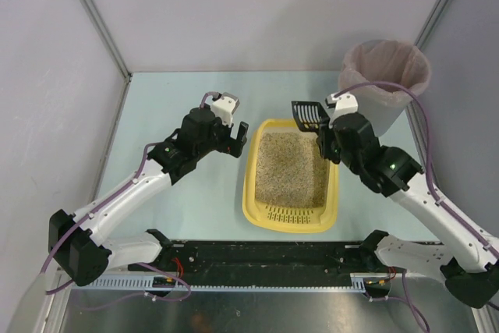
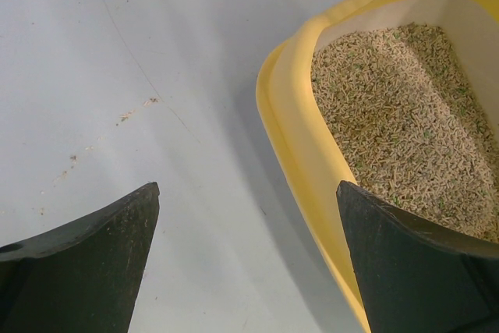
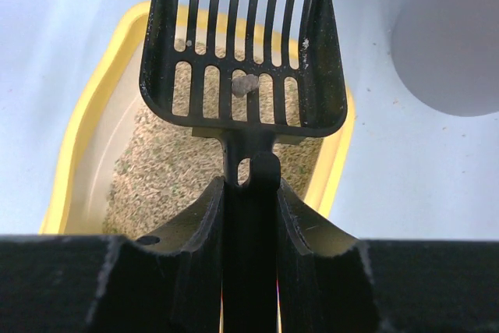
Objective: Clean the litter box
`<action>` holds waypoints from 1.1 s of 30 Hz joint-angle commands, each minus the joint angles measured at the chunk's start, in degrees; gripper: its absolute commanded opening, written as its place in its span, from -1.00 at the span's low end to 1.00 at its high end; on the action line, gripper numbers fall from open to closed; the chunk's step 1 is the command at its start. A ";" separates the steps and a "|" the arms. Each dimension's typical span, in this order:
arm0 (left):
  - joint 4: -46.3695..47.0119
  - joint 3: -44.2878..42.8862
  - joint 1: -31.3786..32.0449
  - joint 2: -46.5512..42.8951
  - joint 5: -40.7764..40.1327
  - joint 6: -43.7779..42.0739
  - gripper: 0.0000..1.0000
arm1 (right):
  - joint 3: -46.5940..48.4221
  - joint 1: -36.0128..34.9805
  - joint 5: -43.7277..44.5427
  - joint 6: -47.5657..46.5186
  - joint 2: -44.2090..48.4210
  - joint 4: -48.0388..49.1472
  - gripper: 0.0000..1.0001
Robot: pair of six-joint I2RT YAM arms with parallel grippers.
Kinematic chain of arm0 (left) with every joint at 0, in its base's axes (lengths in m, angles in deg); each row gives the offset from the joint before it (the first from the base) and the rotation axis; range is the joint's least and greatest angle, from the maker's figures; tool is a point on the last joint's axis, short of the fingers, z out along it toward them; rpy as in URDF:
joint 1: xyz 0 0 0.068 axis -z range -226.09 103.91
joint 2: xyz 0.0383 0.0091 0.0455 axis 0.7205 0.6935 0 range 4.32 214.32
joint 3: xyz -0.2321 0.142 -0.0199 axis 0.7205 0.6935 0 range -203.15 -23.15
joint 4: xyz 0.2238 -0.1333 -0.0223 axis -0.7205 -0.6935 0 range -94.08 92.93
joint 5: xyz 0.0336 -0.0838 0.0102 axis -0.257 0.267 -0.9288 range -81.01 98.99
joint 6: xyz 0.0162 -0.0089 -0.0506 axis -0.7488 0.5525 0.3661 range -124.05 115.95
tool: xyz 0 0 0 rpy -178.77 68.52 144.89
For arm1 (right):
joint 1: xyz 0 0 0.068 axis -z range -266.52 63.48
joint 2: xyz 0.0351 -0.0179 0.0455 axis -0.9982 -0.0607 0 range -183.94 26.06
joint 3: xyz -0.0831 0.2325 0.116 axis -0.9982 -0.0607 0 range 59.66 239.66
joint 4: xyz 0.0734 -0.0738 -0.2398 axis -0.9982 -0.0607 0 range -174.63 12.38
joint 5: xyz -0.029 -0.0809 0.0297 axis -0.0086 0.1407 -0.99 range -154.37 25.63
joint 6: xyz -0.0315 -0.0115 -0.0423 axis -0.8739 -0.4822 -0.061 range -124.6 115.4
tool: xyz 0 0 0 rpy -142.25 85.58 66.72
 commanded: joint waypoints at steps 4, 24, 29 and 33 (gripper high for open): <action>1.17 0.45 -0.43 -1.41 1.12 -0.50 0.99 | 8.79 12.43 -12.24 -7.57 -3.19 3.21 -1.00; 1.26 0.28 -0.43 0.87 4.54 0.90 0.99 | 13.64 57.94 -58.99 26.49 -14.53 35.64 -1.00; 1.17 0.19 -0.34 0.96 5.69 1.52 0.99 | 9.43 65.97 -64.55 48.02 -16.72 48.91 -1.00; 1.26 0.19 -0.43 1.05 6.13 1.96 0.99 | 7.14 70.19 -66.38 61.65 -18.48 52.43 -1.00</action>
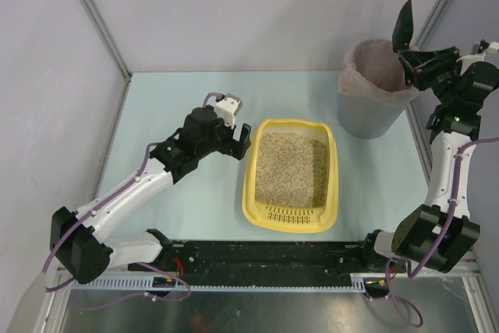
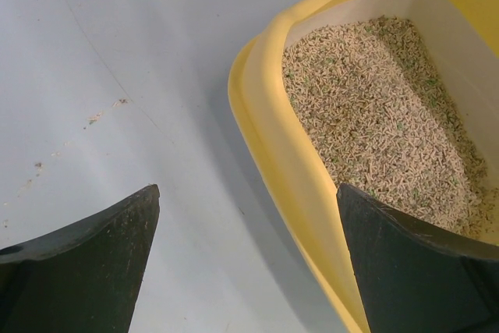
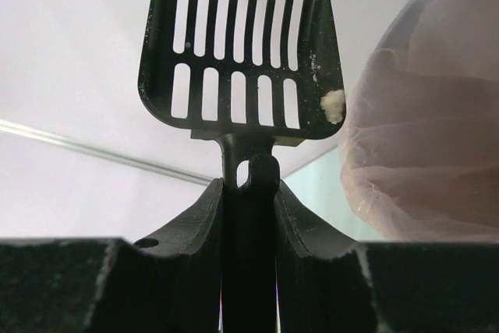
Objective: Clean the litter box
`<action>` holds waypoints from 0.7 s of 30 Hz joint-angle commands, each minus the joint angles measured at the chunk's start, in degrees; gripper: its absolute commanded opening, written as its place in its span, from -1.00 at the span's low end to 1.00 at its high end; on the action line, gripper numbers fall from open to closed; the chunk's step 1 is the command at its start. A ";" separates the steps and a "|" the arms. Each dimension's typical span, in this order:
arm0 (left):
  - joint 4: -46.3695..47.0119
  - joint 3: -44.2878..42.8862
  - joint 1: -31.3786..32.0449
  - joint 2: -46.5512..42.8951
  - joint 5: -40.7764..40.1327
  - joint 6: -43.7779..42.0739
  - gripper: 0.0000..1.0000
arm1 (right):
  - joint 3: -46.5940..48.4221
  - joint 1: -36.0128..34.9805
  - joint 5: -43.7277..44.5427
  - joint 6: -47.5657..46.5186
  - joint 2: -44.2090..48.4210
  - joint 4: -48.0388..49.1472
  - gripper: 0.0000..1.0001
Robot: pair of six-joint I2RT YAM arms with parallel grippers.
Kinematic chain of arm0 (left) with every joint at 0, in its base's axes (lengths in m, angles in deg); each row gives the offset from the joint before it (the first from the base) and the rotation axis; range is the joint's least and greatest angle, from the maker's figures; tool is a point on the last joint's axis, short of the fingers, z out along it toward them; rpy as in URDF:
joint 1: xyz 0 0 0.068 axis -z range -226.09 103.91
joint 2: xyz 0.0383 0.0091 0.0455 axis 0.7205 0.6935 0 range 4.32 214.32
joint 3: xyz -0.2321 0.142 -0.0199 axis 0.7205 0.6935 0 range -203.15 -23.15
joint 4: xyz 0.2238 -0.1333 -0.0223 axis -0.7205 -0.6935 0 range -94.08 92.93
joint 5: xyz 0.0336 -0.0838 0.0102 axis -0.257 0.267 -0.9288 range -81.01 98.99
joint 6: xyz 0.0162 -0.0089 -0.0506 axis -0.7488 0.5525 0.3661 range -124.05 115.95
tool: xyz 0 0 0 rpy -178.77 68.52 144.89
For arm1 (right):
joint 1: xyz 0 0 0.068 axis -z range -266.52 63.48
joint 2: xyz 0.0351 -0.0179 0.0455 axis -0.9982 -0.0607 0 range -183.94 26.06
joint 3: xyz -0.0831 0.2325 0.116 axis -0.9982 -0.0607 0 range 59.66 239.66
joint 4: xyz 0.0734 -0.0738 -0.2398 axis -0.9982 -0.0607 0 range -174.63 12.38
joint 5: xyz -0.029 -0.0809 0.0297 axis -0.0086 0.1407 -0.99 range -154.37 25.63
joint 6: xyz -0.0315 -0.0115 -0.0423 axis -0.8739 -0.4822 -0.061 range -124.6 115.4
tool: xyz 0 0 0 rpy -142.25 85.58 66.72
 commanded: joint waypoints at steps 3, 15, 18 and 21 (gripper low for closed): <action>1.15 0.19 -0.30 -0.18 1.73 0.74 0.99 | -4.50 4.89 -7.58 28.13 -2.51 11.53 -1.00; 1.15 0.28 -0.38 -0.44 1.73 0.91 0.99 | -21.62 4.46 -8.13 63.11 -6.99 39.00 -1.00; 1.15 0.28 -0.30 -0.53 1.73 0.91 1.00 | -22.62 3.84 -7.59 65.07 -7.96 42.37 -1.00; 1.15 0.28 -0.38 -0.79 1.73 1.00 0.99 | -22.62 3.67 -7.85 61.38 -7.35 42.12 -1.00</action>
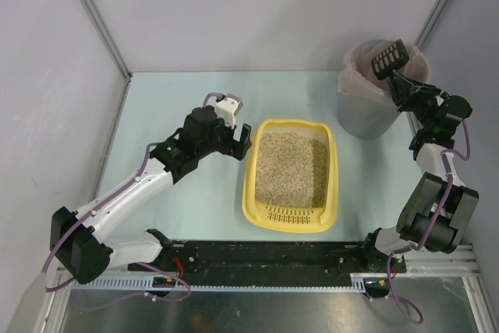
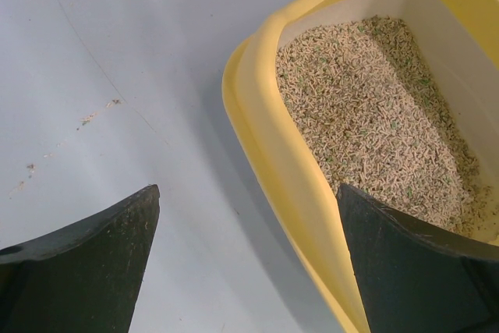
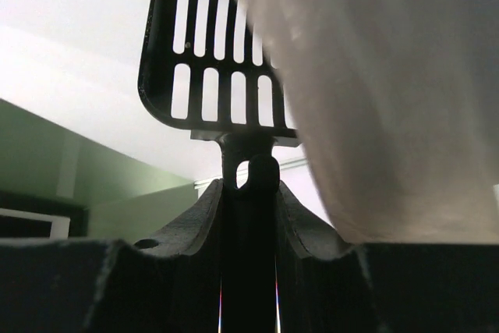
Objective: Clean the litter box
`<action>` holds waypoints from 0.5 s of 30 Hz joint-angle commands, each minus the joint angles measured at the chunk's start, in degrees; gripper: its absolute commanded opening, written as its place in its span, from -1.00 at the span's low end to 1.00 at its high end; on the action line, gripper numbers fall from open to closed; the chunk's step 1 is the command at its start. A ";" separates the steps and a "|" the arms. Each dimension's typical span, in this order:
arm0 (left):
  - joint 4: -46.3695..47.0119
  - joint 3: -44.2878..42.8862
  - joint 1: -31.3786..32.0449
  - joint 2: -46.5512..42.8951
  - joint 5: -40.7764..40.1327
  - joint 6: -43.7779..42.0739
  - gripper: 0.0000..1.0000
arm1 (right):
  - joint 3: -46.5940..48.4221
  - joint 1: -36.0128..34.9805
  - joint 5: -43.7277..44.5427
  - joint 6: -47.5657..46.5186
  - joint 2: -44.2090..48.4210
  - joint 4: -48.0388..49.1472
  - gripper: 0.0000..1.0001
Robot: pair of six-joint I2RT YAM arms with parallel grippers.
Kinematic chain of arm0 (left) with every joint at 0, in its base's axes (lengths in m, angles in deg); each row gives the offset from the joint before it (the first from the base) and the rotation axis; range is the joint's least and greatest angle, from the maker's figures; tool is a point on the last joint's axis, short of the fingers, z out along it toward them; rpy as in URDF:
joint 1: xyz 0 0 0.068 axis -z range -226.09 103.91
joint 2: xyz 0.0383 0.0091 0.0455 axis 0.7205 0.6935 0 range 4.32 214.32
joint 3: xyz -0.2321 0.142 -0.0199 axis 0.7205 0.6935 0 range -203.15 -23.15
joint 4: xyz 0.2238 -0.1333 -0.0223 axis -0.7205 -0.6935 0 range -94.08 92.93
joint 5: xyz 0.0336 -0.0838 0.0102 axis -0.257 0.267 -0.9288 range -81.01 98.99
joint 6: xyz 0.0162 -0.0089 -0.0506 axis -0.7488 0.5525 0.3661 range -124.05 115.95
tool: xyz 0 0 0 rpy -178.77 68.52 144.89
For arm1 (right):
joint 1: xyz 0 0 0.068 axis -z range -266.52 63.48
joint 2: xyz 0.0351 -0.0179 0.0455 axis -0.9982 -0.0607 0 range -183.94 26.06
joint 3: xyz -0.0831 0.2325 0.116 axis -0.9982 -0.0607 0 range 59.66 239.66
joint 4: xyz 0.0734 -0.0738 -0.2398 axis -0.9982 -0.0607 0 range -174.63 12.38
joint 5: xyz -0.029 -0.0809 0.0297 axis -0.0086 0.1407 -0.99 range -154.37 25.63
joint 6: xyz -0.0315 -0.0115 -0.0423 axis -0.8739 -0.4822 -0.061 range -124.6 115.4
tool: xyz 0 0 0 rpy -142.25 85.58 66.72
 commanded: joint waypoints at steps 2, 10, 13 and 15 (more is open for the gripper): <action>1.15 0.28 -0.38 -0.88 0.73 0.61 1.00 | 0.62 -0.40 -0.29 2.44 2.49 9.33 -1.00; 1.15 0.19 -0.38 -0.27 5.20 1.84 0.99 | 4.12 -3.99 -0.99 -27.51 12.42 -11.55 -1.00; 1.24 0.10 -0.30 0.88 8.02 3.76 0.99 | 9.65 -9.26 1.11 -47.09 16.38 -26.75 -1.00; 1.50 0.36 -0.30 1.75 10.30 5.70 0.99 | 15.10 -14.71 5.41 -62.34 18.74 -40.98 -1.00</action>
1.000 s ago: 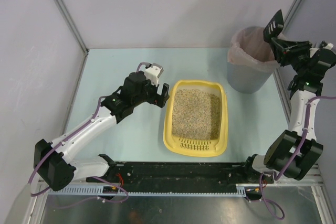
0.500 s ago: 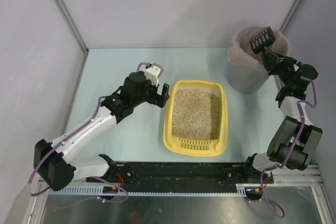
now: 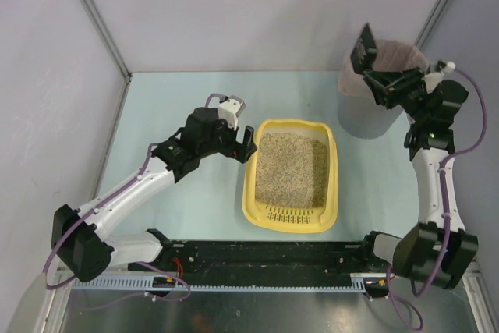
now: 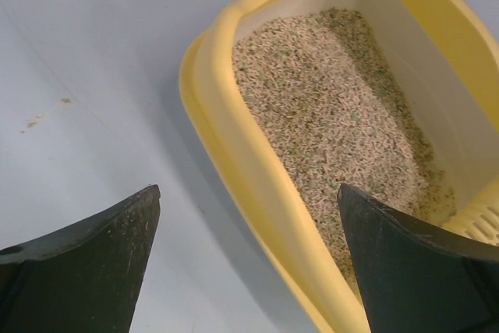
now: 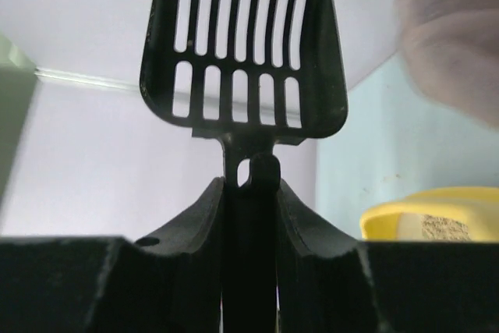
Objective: Clean the litter box
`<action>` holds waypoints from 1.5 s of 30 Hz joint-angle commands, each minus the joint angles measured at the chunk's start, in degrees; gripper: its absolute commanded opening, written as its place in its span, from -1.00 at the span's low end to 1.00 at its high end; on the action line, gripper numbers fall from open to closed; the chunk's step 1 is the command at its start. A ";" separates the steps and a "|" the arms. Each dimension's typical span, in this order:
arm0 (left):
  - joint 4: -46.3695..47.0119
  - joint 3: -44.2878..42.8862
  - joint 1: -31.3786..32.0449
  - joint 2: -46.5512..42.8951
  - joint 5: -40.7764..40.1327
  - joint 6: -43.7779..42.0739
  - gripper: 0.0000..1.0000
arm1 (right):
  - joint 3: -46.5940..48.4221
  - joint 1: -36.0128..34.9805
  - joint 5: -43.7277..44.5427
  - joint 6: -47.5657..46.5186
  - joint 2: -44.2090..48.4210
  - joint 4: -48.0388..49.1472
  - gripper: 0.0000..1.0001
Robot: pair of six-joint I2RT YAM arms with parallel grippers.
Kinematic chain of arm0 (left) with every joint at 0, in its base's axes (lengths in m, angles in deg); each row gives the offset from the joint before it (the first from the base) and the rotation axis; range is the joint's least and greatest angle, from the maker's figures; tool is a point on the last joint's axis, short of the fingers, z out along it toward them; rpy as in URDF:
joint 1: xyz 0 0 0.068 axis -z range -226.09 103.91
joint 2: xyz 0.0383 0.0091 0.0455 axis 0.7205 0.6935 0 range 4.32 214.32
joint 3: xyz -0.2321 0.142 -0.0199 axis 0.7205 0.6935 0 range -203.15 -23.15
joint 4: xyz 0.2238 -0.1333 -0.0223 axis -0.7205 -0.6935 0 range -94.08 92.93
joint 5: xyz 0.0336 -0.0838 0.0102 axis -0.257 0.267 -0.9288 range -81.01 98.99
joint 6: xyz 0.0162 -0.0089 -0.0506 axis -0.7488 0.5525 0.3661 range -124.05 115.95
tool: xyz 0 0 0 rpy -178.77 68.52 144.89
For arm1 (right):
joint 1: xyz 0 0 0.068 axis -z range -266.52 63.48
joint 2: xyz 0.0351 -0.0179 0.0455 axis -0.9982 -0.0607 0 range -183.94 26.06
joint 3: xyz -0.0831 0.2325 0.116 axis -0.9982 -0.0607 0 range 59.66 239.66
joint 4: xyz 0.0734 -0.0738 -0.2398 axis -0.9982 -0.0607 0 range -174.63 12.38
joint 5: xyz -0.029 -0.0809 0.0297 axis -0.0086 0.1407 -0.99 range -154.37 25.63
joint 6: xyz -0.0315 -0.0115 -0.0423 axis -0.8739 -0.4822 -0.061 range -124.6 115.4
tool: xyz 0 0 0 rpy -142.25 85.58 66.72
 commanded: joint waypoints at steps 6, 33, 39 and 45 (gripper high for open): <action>1.48 0.19 -0.29 2.07 7.30 3.80 0.92 | 20.53 -26.34 26.52 -52.96 8.81 -51.18 -1.00; 2.53 1.07 -0.12 3.21 9.13 2.31 0.41 | 27.93 -72.89 54.77 -63.07 -15.97 -83.04 -1.00; 2.54 0.80 0.32 5.84 10.38 2.40 0.43 | 28.29 -72.45 48.35 -69.15 -20.89 -80.56 -1.00; 2.45 0.54 0.23 8.57 10.20 3.10 0.43 | 28.46 -72.36 47.82 -70.82 -24.24 -81.80 -1.00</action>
